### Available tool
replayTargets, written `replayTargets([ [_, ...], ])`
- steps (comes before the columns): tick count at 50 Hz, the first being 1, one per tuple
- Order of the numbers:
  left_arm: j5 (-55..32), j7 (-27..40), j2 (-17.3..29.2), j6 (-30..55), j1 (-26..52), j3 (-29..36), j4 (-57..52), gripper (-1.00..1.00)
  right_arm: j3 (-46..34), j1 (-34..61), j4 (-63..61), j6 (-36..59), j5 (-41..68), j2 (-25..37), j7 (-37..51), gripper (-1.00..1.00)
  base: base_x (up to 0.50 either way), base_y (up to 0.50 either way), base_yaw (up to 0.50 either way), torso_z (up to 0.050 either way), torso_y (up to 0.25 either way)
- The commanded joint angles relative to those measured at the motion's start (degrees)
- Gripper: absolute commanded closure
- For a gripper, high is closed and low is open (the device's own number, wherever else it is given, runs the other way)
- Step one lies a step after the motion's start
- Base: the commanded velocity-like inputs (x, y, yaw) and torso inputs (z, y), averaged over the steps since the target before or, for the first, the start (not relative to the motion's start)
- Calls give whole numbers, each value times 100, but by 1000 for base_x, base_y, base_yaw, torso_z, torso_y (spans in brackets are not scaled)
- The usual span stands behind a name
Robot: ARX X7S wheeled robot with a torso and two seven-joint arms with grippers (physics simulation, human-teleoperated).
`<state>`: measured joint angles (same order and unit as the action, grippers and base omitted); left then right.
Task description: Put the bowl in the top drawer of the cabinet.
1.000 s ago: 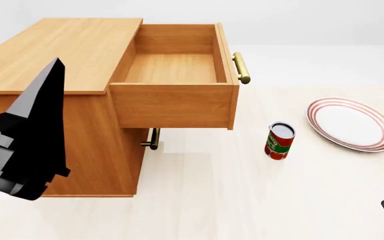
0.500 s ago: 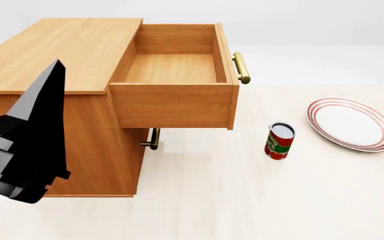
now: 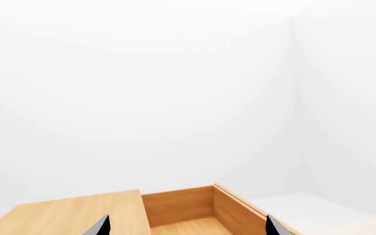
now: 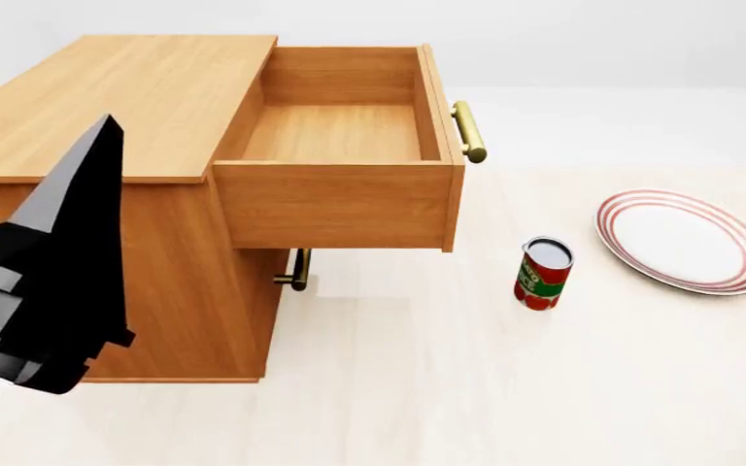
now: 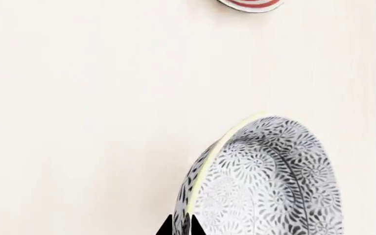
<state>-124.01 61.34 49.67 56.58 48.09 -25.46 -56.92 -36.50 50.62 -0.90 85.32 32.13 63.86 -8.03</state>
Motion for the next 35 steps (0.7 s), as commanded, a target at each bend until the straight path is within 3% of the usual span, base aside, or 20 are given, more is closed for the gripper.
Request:
replayTargets([
  [1,-2,-4,-53,47,-106,-152,-22,-100,-1569,2229,-335,177,-835,-92,-1001,100,0,0,0,0,0],
  [9,-126,89,-64,21,-275,-398,-116,-100,-3040,3954,116,-462,-1607,-577,-2214,100,0,0,0,0,0],
  [18,-250,192,-29,19,-321,-561,-147,-100,-4018,5377,1416,-1743,-2245,-1528,-3378,100,0,0,0,0,1],
  [24,-307,250,39,34,-299,-633,-113,-100,-4340,6052,2831,-3122,-2493,-2264,-4124,100,0,0,0,0,0],
  [35,-232,211,-168,207,-433,-857,-83,-100,-4488,6939,6348,-5817,-2701,-4353,-4999,100,0,0,0,0,1],
])
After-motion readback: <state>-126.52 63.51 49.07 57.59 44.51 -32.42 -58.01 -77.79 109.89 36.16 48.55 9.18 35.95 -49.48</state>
